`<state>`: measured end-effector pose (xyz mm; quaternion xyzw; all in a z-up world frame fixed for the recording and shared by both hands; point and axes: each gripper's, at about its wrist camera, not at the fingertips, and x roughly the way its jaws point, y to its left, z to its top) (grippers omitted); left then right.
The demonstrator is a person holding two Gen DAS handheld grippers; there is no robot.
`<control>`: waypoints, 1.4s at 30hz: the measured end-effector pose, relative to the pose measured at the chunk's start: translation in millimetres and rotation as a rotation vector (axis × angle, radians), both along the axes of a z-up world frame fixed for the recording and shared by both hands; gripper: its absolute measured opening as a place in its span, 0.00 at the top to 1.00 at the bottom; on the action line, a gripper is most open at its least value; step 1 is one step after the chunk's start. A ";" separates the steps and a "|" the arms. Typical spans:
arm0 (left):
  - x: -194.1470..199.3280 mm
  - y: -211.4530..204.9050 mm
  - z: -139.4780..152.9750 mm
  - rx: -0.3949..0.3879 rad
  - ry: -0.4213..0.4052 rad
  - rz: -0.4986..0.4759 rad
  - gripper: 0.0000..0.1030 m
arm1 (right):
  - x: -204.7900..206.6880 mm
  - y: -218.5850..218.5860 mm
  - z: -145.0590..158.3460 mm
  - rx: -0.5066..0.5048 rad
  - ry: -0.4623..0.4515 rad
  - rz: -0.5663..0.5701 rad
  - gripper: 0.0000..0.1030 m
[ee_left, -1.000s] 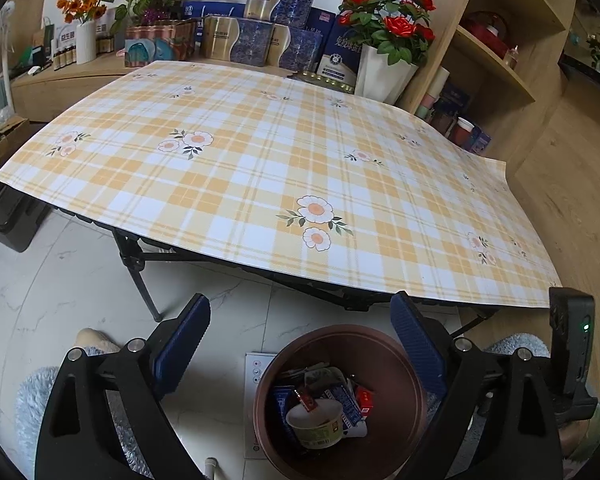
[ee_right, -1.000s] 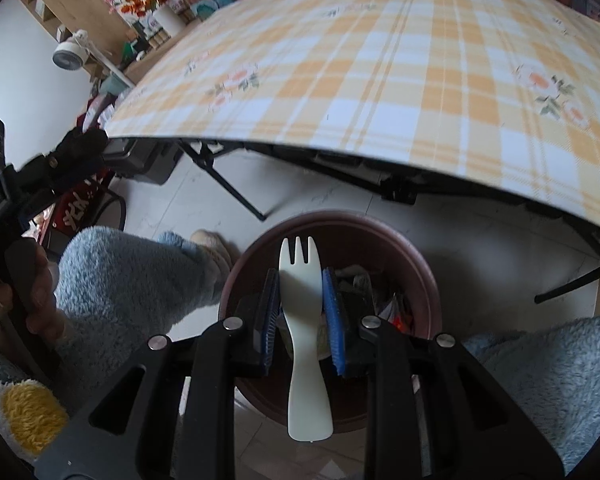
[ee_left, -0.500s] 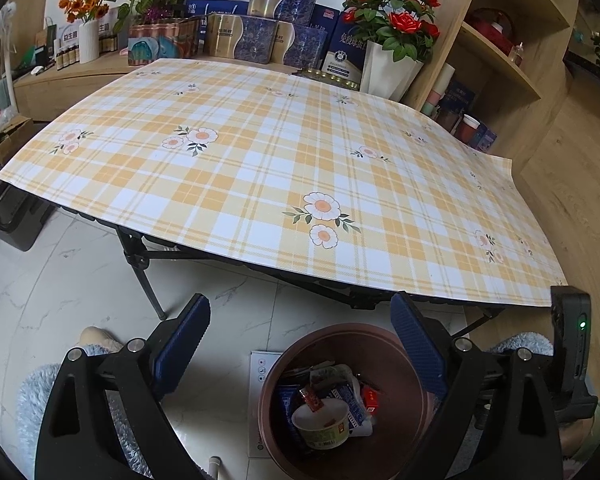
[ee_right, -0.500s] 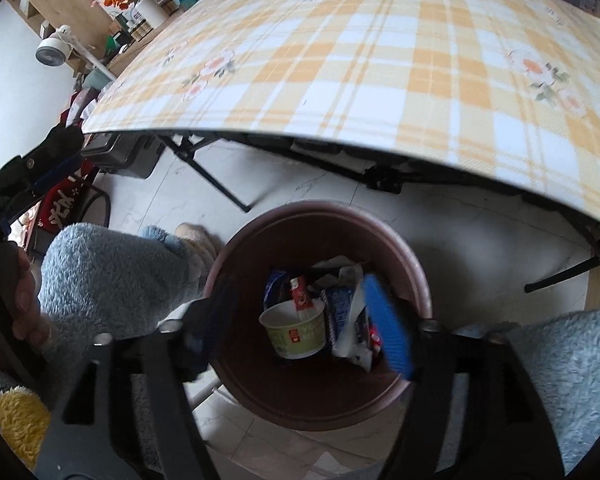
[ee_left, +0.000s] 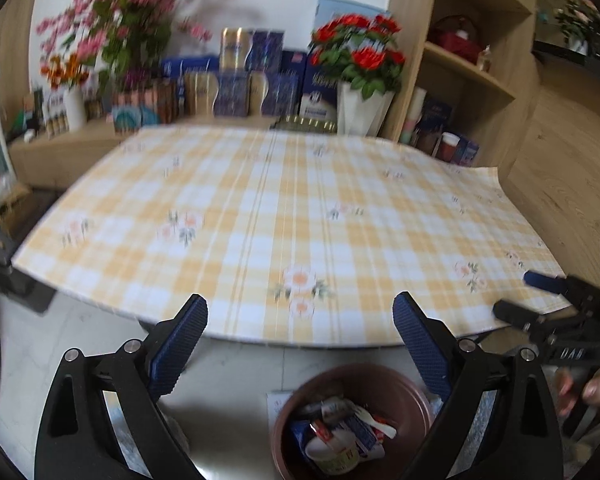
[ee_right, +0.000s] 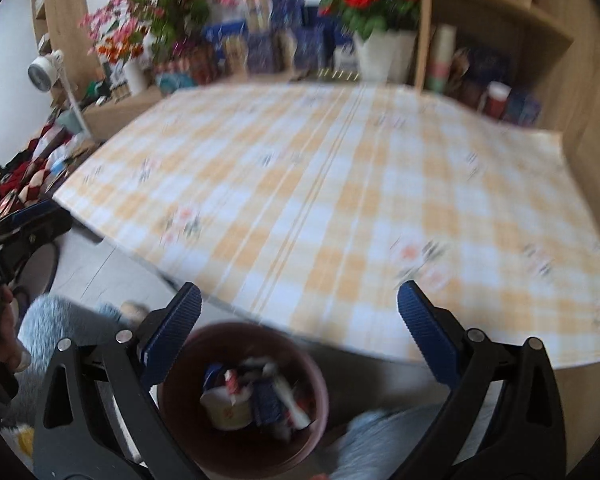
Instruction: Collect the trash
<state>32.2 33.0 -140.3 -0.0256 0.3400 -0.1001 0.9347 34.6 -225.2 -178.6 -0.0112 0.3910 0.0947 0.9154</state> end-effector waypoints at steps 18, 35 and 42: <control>-9.6 -29.0 124.5 0.081 -0.248 -0.044 0.06 | -25.9 -42.9 125.4 -0.014 -0.274 -0.165 0.06; -32.5 -38.5 155.1 0.097 -0.311 -0.047 0.06 | -42.1 -48.2 144.8 0.039 -0.295 -0.163 0.06; -36.9 -39.6 157.4 0.114 -0.330 -0.043 0.06 | -42.2 -48.2 144.4 0.040 -0.296 -0.161 0.06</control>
